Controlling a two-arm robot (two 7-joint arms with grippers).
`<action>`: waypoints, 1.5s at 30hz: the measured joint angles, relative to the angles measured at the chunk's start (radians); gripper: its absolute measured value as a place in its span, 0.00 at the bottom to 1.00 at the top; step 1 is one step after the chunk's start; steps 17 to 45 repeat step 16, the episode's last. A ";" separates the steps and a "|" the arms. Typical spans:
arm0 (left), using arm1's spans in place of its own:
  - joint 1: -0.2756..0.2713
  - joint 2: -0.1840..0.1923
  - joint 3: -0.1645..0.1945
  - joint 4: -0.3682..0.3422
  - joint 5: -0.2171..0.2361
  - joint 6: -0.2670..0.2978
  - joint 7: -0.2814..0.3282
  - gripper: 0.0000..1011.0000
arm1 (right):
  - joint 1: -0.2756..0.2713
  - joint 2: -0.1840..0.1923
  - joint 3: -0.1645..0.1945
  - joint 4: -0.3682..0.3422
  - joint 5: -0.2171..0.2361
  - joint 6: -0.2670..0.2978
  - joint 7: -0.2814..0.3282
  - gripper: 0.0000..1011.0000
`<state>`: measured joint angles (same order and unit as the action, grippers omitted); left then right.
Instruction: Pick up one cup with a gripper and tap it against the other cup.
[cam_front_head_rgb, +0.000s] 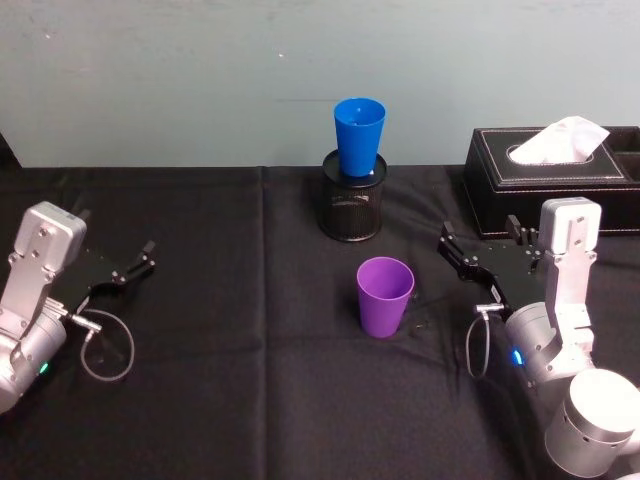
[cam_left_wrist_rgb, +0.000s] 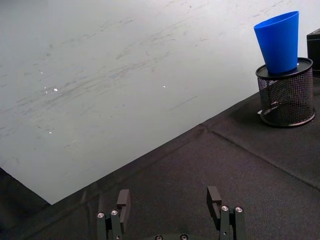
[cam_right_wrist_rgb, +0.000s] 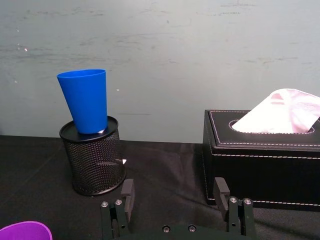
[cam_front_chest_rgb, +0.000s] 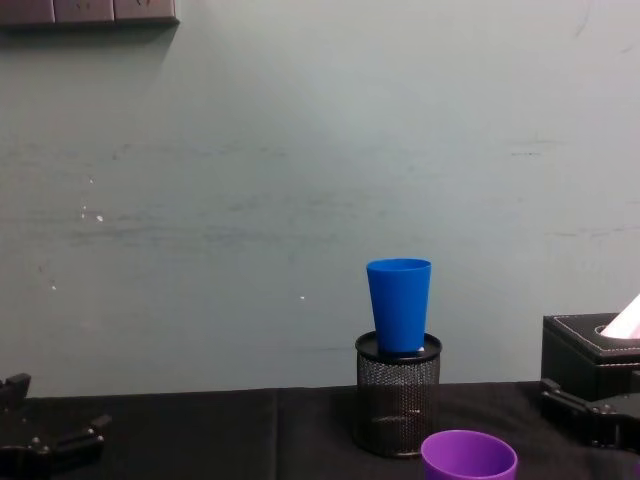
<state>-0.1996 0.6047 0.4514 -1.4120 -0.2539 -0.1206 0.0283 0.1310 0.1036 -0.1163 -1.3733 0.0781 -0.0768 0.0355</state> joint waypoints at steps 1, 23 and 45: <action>0.000 0.000 0.000 0.000 0.000 0.000 0.000 0.99 | 0.000 0.000 0.000 0.000 0.000 0.000 0.000 0.99; 0.000 0.000 0.000 0.000 0.000 0.000 0.000 0.99 | 0.000 0.000 0.000 0.000 0.000 0.000 0.000 0.99; 0.000 0.000 0.000 0.000 0.000 0.000 0.000 0.99 | 0.000 0.000 0.000 0.000 0.000 0.000 0.000 0.99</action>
